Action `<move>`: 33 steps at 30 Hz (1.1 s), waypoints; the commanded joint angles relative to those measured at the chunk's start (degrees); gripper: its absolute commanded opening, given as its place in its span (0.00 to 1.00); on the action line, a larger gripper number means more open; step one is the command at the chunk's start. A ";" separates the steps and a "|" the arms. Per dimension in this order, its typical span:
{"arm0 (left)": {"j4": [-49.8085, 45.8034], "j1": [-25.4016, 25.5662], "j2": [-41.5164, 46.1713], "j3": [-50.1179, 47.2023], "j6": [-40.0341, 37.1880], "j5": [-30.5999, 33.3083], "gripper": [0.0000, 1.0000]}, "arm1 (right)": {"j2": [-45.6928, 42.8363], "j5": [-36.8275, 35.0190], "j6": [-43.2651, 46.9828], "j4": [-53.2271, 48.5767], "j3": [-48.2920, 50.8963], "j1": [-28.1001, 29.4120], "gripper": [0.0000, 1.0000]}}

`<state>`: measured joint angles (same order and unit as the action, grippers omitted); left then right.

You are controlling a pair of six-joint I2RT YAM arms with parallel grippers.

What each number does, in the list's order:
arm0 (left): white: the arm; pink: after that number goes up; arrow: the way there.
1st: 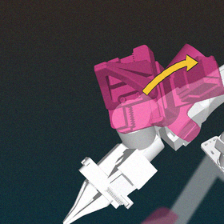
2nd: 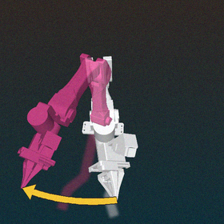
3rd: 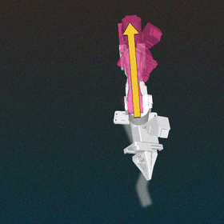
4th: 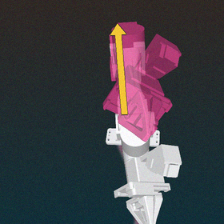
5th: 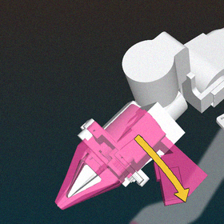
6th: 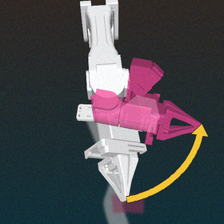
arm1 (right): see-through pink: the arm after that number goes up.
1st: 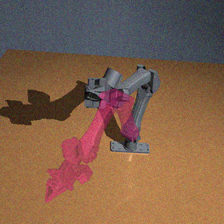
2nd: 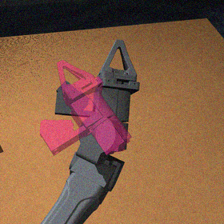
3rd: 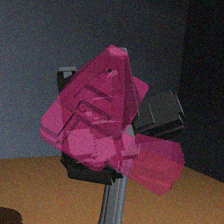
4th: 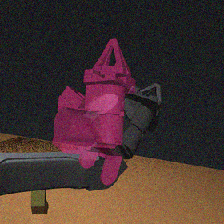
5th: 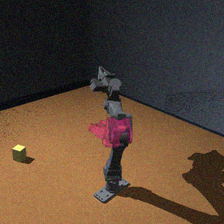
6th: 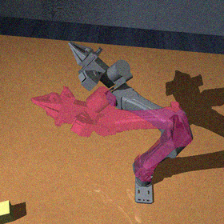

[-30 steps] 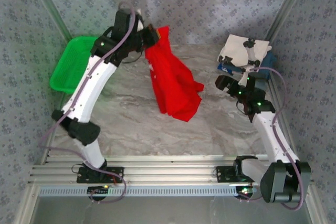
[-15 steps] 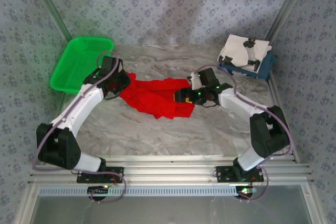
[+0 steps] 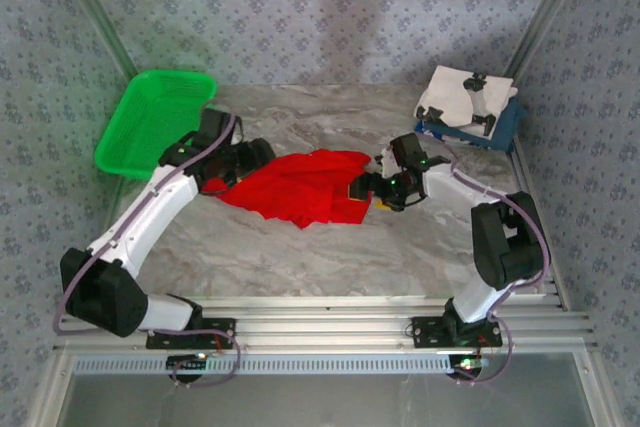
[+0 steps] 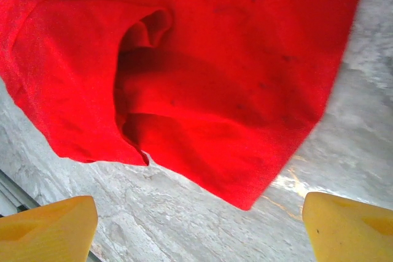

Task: Fold and stack the t-shirts

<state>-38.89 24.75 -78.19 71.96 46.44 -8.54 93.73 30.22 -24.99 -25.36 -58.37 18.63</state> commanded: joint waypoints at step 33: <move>40.25 29.61 -17.08 -22.74 48.53 14.88 0.72 | 1.19 6.70 3.57 8.55 3.44 -5.50 0.94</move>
<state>2.09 54.41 -94.37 46.06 92.47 -1.67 94.37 35.42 -22.00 -17.32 -54.13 13.21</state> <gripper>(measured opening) 0.722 0.940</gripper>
